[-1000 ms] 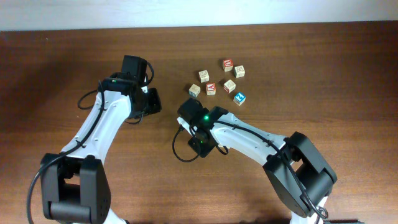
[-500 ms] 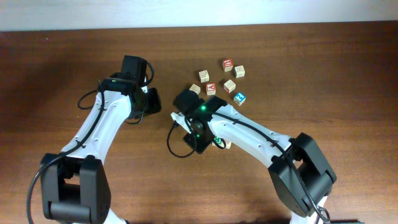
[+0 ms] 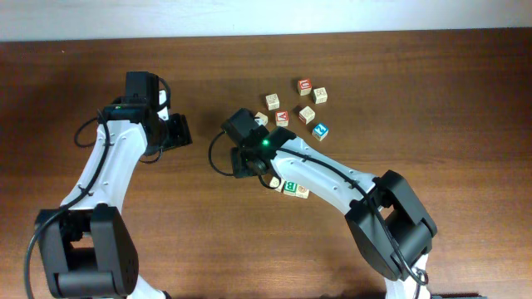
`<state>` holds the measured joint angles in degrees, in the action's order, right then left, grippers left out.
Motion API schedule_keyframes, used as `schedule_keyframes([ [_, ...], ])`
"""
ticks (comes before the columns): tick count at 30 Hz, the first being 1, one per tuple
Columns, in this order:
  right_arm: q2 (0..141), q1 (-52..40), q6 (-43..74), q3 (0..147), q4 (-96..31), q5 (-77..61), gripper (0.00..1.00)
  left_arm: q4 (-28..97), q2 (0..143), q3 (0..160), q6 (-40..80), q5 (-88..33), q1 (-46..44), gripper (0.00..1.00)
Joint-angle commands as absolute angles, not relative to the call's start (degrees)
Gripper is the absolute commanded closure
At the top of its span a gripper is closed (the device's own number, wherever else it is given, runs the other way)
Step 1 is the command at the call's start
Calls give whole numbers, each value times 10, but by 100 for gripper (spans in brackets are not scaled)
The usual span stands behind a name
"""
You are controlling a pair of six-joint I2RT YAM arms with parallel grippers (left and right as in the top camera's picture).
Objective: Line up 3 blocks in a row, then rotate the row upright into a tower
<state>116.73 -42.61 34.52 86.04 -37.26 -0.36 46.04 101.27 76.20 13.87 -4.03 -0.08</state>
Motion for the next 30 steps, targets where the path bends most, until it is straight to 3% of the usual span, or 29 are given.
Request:
schedule_keyframes([
  [1,1186,-424,367,864,-375,12,96,458,1013,770,132,-40,1,33],
  [22,1205,-423,409,868,-499,74,96,460,1013,770,132,-41,1,30],
  [24,1183,-405,356,948,-537,46,94,462,1013,770,131,-40,0,25],
  [27,1091,-348,275,1070,-660,-4,89,481,1012,774,116,-43,-5,25],
  [29,1010,-248,191,1061,-749,-78,90,514,1012,775,106,-51,-41,27],
  [30,984,-208,139,1015,-765,-139,96,517,1013,775,95,-70,-70,25],
])
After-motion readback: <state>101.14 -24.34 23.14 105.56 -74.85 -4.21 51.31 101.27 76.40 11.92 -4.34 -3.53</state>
